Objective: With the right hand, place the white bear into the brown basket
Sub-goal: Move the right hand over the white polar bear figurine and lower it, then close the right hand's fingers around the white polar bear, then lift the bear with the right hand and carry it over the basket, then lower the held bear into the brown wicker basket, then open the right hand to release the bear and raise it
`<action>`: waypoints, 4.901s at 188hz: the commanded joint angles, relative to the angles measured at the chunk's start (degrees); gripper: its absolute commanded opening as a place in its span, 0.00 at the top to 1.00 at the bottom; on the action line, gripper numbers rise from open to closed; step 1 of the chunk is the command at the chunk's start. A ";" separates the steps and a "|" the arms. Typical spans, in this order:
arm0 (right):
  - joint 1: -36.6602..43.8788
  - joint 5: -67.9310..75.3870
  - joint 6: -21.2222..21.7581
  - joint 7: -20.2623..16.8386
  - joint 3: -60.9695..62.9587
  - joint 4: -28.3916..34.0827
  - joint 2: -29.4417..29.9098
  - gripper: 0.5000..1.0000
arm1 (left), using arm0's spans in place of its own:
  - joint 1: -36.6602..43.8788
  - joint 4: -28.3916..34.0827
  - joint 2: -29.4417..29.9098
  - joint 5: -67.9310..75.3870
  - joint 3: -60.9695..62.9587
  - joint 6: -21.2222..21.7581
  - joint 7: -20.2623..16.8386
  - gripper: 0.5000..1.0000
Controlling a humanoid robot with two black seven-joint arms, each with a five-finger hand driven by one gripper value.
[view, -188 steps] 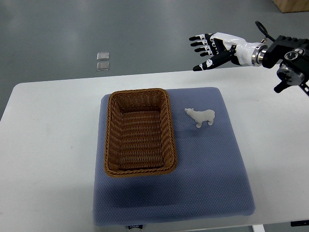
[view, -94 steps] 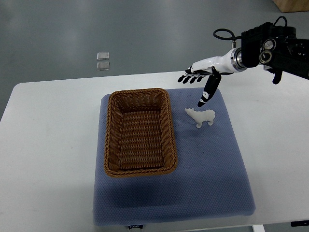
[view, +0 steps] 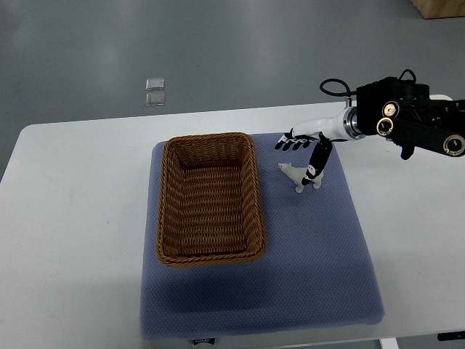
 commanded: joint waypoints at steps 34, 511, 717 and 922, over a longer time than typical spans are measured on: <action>-2.24 -2.10 -2.01 0.09 -0.26 -1.33 1.17 0.25 | 0.00 0.00 0.00 -0.01 0.00 0.01 0.00 0.00; 6.37 1.50 -6.85 0.44 -3.25 -12.58 25.17 0.99 | 0.00 0.53 0.00 -0.27 0.09 0.10 0.09 0.00; 1.89 2.11 -9.57 2.99 -0.62 -12.40 25.17 0.28 | 0.00 0.62 0.00 -0.27 -0.09 0.10 0.09 0.00; -33.35 44.65 -17.84 11.16 73.04 -14.33 23.23 0.18 | 0.00 0.00 0.00 -0.10 0.00 0.10 0.18 0.00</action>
